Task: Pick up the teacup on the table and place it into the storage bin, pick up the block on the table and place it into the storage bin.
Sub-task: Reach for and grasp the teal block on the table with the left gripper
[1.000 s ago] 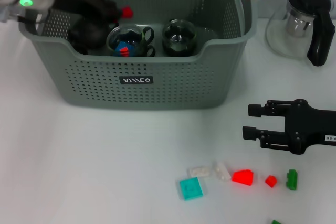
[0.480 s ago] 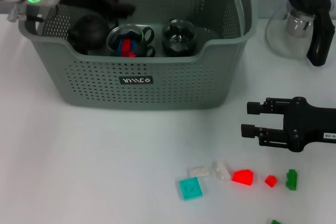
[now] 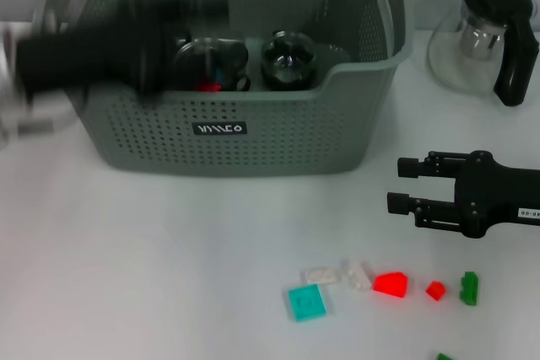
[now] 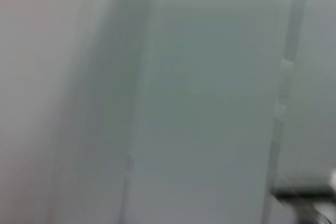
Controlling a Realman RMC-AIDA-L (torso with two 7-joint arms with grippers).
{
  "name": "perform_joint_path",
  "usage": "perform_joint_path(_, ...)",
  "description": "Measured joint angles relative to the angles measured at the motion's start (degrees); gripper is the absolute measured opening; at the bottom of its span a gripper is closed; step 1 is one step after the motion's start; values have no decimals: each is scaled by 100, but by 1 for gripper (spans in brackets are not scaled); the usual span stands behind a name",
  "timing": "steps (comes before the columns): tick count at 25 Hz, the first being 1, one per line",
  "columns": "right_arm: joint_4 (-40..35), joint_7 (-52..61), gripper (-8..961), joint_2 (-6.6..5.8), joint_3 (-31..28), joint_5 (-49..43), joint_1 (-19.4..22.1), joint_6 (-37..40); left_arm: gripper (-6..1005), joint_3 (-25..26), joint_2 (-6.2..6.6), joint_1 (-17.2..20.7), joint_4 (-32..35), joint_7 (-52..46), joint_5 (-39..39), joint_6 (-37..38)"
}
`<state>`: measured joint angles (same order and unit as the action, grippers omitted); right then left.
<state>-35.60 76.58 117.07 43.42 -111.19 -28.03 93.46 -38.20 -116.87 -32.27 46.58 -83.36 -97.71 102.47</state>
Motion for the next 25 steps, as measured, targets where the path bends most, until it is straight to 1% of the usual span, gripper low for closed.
perform_joint_path(1, 0, 0, 653, 4, -7, 0, -1, -3, 658, -11, -76, 174, -154, 520, -95, 182)
perform_joint_path(3, -1, -1, 653, 9, -16, 2, -6, -6, 657, -85, -209, 438, -259, 1168, -241, 355)
perform_joint_path(6, 0, 1, 653, 10, -22, 2, -8, -6, 657, -412, -448, 872, -271, 2055, -625, 405)
perform_joint_path(10, -2, 29, 652, 9, -24, -11, -9, -3, 656, -844, -696, 1113, -408, 2656, -1336, 65)
perform_joint_path(12, -6, 35, 652, 6, -11, -24, -9, 9, 656, -1062, -743, 1121, -577, 2792, -1530, -177)
perform_joint_path(15, -9, 36, 652, -23, 14, -31, 20, 31, 655, -1426, -750, 1055, -899, 2852, -1592, -617)
perform_joint_path(18, -9, 35, 652, -48, 7, -32, 61, 42, 655, -1768, -763, 993, -1081, 2902, -1598, -1094)
perform_joint_path(20, -9, 35, 652, -54, -14, -34, 78, 45, 654, -2042, -781, 935, -1212, 2939, -1573, -1529)
perform_joint_path(21, -9, 35, 652, -56, -21, -35, 85, 46, 654, -2136, -785, 899, -1279, 2942, -1557, -1684)
perform_joint_path(22, -9, 36, 652, -56, -24, -35, 88, 47, 654, -2136, -785, 899, -1279, 2942, -1557, -1684)
perform_joint_path(23, -9, 36, 652, -57, -24, -34, 90, 48, 654, -2275, -790, 795, -1499, 3010, -1466, -2063)
perform_joint_path(25, -9, 35, 652, -58, -21, -35, 93, 49, 654, -2293, -790, 771, -1586, 3119, -1408, -2212)
